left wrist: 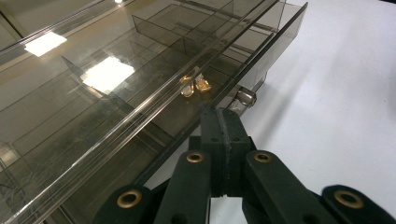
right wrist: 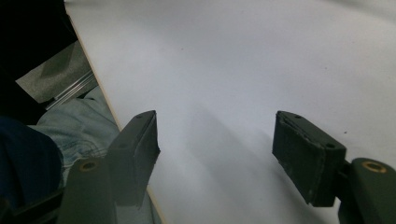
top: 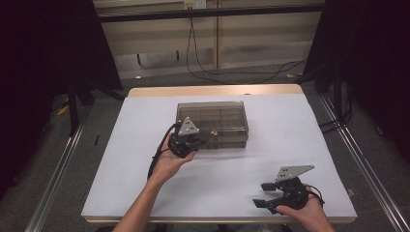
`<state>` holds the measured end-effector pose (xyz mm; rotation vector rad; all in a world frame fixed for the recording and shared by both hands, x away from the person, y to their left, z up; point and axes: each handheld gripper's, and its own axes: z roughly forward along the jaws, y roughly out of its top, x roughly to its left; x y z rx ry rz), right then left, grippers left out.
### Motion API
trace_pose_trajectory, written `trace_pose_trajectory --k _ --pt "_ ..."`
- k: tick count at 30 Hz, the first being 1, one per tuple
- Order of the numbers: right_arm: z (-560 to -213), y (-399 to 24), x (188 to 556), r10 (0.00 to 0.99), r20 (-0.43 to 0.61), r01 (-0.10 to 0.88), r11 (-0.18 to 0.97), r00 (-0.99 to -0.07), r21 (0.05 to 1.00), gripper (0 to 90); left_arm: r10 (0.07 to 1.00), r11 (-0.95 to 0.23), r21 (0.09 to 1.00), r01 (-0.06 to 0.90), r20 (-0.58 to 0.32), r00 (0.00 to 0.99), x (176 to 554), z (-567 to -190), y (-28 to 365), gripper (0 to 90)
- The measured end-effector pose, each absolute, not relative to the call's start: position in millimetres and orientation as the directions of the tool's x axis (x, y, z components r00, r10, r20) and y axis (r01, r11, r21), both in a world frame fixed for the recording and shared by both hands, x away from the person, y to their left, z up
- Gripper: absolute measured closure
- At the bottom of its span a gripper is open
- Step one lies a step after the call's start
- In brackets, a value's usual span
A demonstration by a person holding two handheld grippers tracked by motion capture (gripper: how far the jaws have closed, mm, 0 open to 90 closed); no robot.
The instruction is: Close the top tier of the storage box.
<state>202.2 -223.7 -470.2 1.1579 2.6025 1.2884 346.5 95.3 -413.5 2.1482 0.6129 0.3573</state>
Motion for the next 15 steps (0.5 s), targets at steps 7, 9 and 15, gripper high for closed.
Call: trace_pose_trajectory --k 7,9,15 --pt "-470.5 -224.0 202.8 0.620 0.292 0.607 0.387 -0.728 0.694 31.5 0.551 -0.516 0.800 0.307 0.035 0.834 350.0 -413.8 95.1 90.0" --pt "-470.4 -224.0 202.6 0.620 0.293 0.608 0.386 -0.728 0.693 31.5 0.556 -0.513 0.800 0.312 0.032 0.830 350.9 -413.8 94.9 90.0" --pt "-470.6 -224.7 202.8 0.620 0.292 0.607 0.384 -0.728 0.696 31.5 0.554 -0.503 0.807 0.311 0.025 0.832 353.1 -414.7 93.9 90.0"
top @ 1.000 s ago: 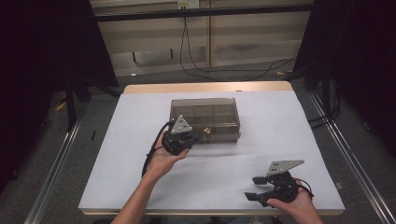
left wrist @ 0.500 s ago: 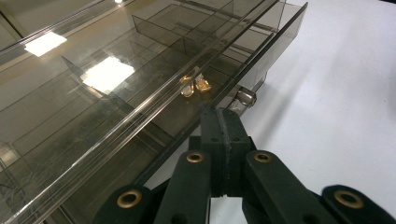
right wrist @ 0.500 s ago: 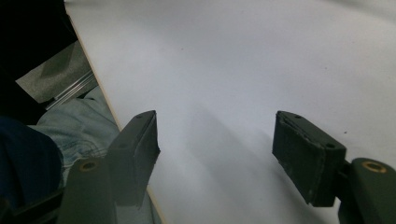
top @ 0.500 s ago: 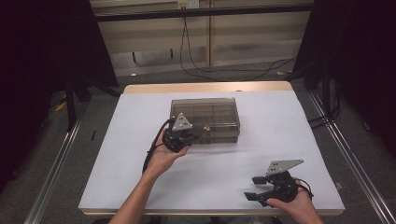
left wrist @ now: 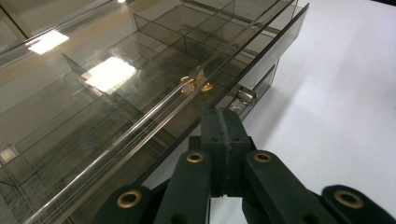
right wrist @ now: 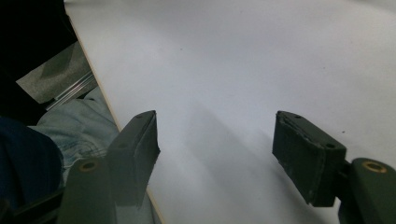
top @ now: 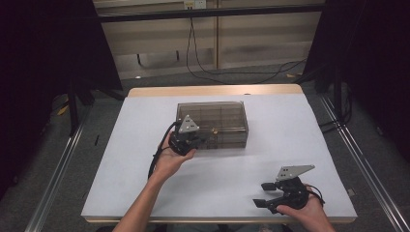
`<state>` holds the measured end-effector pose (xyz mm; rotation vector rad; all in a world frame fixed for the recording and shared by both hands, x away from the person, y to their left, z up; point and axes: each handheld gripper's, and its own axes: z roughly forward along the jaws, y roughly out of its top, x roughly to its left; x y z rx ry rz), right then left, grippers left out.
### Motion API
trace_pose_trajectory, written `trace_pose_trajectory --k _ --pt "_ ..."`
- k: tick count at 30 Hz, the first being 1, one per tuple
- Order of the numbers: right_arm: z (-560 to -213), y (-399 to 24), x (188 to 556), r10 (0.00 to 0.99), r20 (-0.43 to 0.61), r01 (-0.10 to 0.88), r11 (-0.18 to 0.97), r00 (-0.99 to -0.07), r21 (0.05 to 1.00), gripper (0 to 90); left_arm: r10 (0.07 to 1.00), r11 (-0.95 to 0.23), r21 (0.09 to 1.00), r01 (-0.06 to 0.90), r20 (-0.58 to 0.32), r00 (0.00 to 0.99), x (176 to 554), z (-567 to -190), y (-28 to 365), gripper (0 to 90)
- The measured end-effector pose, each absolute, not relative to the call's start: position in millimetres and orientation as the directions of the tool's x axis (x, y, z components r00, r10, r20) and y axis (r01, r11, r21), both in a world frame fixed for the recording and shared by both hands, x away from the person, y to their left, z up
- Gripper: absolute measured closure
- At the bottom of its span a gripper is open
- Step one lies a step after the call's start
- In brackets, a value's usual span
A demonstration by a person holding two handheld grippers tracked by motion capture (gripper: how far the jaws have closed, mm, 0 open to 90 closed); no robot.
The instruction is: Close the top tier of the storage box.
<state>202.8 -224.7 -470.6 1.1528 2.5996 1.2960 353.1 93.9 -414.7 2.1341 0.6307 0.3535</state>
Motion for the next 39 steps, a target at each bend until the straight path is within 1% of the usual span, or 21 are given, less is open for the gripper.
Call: trace_pose_trajectory --k 9,21,24,27,39 --pt "-470.7 -224.7 202.8 0.621 0.292 0.607 0.384 -0.727 0.695 31.3 0.562 -0.516 0.798 0.312 0.041 0.826 357.9 -413.7 92.5 90.0" --pt "-470.8 -225.1 202.8 0.623 0.294 0.611 0.385 -0.725 0.691 31.1 0.568 -0.511 0.799 0.318 0.036 0.822 359.5 -413.6 90.1 90.0" --pt "-470.8 -225.3 203.0 0.621 0.292 0.607 0.384 -0.727 0.695 31.2 0.572 -0.511 0.800 0.315 0.043 0.819 358.8 -414.3 89.5 90.0" --pt "-470.7 -225.3 202.7 0.623 0.293 0.610 0.384 -0.725 0.693 31.2 0.586 -0.529 0.788 0.316 0.070 0.807 357.8 -416.3 89.2 90.0" --pt "-470.6 -225.2 202.3 0.624 0.293 0.610 0.384 -0.725 0.693 31.1 0.602 -0.517 0.792 0.325 0.066 0.796 357.5 -420.7 91.5 90.0"
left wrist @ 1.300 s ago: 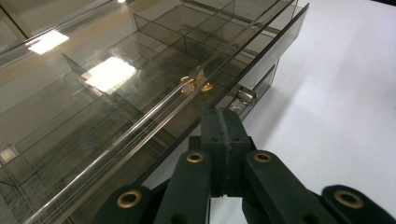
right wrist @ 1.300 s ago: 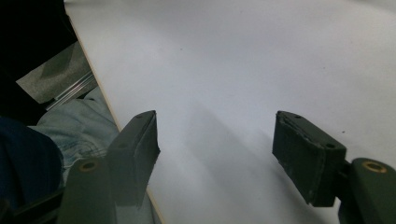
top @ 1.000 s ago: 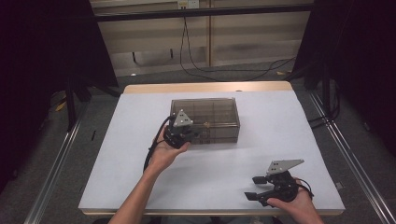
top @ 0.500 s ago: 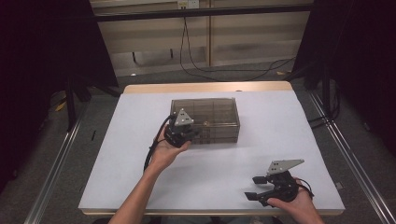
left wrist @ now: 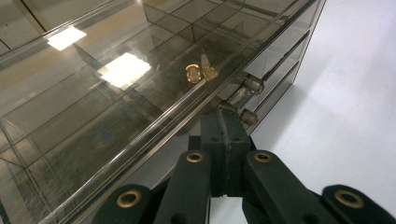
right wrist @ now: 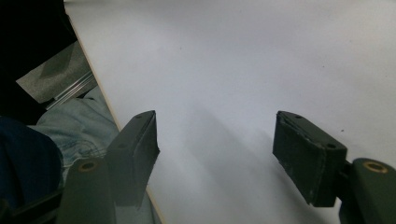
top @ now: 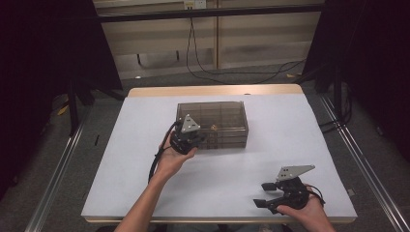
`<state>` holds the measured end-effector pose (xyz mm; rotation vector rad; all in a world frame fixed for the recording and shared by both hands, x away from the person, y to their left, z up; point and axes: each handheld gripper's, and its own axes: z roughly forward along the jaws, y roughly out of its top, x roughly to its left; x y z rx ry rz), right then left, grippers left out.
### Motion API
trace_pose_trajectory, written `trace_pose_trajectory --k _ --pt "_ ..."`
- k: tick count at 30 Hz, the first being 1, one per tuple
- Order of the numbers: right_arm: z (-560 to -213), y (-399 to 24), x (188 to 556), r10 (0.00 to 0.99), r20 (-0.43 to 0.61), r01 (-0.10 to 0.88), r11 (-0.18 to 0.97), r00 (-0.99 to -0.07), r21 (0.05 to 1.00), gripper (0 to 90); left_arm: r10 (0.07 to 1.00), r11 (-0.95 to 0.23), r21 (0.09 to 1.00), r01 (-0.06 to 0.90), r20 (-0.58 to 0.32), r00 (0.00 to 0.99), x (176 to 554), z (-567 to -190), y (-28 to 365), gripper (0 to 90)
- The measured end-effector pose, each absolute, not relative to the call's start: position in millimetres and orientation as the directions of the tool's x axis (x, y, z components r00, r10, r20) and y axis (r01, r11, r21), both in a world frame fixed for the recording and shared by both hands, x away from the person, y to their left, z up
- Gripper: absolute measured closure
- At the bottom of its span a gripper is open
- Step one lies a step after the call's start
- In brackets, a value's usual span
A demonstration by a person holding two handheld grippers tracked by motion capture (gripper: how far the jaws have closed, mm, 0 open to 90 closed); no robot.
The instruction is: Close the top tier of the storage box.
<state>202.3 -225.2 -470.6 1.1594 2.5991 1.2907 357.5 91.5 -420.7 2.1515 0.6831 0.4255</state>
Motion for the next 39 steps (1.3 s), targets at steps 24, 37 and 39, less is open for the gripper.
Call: trace_pose_trajectory --k 24,37,39 --pt "-469 -226 202 0.641 0.288 0.614 0.368 -0.712 0.698 31.0 0.573 -0.479 0.812 0.334 0.001 0.820 339 -411 111 24.8" --pt "-469 -228 203 0.645 0.283 0.610 0.362 -0.710 0.705 31.0 0.552 -0.479 0.811 0.336 -0.018 0.833 325 -405 137 5.7" --pt "-469 -229 202 0.647 0.284 0.612 0.360 -0.707 0.704 31.0 0.556 -0.489 0.806 0.333 -0.006 0.831 323 -404 141 5.8"
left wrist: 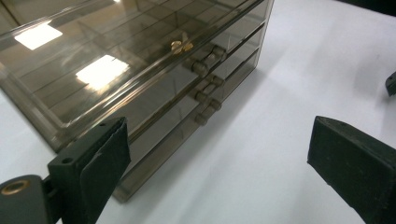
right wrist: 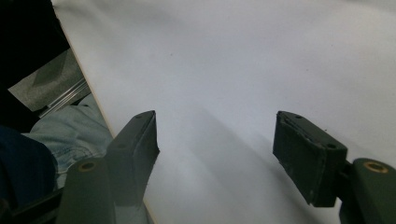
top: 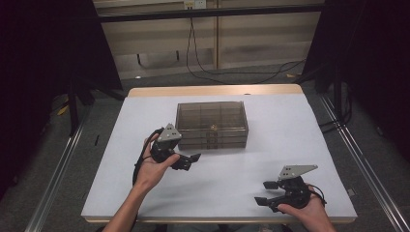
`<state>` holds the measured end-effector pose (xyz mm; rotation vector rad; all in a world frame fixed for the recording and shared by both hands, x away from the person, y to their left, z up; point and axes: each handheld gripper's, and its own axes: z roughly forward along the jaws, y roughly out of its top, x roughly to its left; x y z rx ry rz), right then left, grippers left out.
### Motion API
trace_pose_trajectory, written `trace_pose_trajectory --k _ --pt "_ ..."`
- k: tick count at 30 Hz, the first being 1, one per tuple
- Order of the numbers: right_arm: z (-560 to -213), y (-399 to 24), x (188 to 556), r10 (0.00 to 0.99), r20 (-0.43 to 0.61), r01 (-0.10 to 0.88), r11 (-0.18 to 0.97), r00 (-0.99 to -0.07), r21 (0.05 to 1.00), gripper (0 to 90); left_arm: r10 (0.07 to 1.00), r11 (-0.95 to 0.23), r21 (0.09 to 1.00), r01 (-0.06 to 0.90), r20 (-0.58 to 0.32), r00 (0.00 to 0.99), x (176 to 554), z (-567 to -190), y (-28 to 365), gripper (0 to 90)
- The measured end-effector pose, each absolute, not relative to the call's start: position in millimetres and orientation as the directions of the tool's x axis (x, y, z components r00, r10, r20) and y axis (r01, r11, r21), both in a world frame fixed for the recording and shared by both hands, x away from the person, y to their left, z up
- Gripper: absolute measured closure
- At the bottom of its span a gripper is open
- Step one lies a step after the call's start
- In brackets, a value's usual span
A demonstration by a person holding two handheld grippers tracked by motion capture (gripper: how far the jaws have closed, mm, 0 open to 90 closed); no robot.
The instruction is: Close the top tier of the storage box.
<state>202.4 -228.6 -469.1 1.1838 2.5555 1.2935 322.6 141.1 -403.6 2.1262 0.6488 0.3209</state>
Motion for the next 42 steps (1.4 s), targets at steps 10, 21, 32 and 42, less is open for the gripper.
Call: trace_pose_trajectory --k 10,21,32,42 --pt "-468 -230 202 0.656 0.284 0.615 0.350 -0.699 0.706 30.9 0.570 -0.485 0.806 0.340 -0.003 0.821 306 -403 155 5.9" --pt "-466 -235 200 0.672 0.287 0.617 0.321 -0.683 0.718 29.2 0.566 -0.454 0.824 0.339 -0.026 0.824 283 -407 173 6.3" --pt "-465 -239 199 0.691 0.295 0.630 0.293 -0.659 0.719 25.3 0.594 -0.441 0.820 0.366 -0.039 0.804 259 -411 189 4.9" --pt "-462 -244 196 0.710 0.295 0.633 0.268 -0.639 0.726 22.5 0.628 -0.449 0.797 0.405 -0.042 0.777 242 -425 205 3.7"
